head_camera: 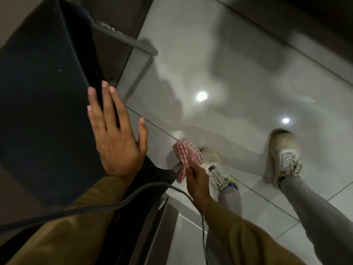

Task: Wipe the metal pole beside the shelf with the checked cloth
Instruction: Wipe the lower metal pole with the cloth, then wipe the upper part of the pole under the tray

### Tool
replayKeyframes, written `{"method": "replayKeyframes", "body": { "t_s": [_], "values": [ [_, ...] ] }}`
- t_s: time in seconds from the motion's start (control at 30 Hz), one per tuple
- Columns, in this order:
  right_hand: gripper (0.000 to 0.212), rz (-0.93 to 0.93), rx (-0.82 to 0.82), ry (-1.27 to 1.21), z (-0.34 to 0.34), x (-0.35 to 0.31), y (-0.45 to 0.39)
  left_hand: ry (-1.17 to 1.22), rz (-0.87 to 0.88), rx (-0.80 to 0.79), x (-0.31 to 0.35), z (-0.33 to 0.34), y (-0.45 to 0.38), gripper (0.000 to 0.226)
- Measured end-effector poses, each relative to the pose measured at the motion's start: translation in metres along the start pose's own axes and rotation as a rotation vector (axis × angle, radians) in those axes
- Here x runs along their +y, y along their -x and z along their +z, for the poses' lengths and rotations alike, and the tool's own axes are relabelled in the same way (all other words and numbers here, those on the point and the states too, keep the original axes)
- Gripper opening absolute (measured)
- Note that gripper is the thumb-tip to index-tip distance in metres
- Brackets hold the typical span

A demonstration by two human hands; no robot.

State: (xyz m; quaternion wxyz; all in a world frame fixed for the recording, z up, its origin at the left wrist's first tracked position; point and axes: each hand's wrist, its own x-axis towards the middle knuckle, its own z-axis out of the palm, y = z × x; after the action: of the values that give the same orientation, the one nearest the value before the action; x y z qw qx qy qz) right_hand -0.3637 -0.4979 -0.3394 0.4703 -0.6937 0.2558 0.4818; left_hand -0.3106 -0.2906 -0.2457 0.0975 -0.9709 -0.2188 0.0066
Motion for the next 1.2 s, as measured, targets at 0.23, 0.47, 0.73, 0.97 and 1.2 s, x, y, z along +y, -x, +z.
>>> {"method": "replayKeyframes", "body": {
  "t_s": [0.23, 0.47, 0.73, 0.97, 1.2],
  "values": [
    [0.025, -0.105, -0.233, -0.038, -0.025, -0.049, 0.049, 0.008, -0.009, -0.155, 0.006, -0.021, -0.008, 0.080],
    [0.032, 0.068, -0.233, -0.404, -0.056, -0.088, 0.043, 0.208, -0.099, -0.184, -0.022, -0.035, -0.049, 0.080],
    [0.033, -0.159, 0.046, -0.402, -0.040, -0.185, -0.005, 0.253, -0.094, -0.243, -0.059, -0.031, -0.161, 0.079],
    [0.028, -0.326, 0.170, -0.228, 0.003, -0.279, -0.040, 0.298, -0.065, -0.211, -0.069, -0.020, -0.189, 0.077],
    [0.028, -0.534, 0.037, -0.153, 0.079, -0.352, -0.034, 0.288, -0.102, -0.187, -0.066, -0.012, -0.185, 0.079]
  ]
}}
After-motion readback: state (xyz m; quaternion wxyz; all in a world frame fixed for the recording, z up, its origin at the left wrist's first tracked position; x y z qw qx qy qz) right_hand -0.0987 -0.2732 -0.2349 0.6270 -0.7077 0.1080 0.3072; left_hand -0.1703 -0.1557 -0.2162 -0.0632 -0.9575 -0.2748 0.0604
